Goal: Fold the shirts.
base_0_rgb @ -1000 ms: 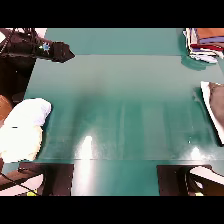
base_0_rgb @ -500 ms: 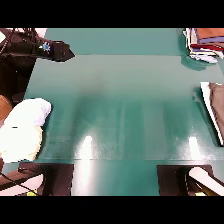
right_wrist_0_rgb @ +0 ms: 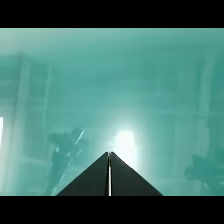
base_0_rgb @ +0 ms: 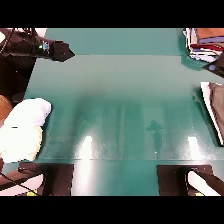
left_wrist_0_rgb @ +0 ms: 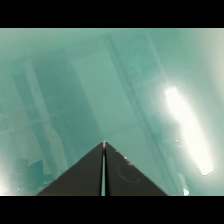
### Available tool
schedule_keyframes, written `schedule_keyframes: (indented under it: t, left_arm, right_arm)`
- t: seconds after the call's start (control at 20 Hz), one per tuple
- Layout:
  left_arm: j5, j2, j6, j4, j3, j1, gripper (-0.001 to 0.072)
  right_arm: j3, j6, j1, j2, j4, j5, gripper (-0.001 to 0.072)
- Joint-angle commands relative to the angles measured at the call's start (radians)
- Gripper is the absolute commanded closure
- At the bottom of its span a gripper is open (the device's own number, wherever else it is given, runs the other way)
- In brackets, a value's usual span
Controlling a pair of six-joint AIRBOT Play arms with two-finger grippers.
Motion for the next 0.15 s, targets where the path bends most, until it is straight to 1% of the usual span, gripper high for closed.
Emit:
schedule_keyframes:
  t: [0.0, 0.1]
  left_arm:
    - [0.001, -0.001, 0.0, 0.0, 0.0, -0.001, 0.068]
    - [0.001, -0.001, 0.0, 0.0, 0.0, -0.001, 0.068]
  right_arm:
    - [0.0, -0.013, 0.098, 0.003, 0.002, -0.019, 0.0694]
    - [0.0, -0.013, 0.098, 0.003, 0.002, -0.018, 0.0693]
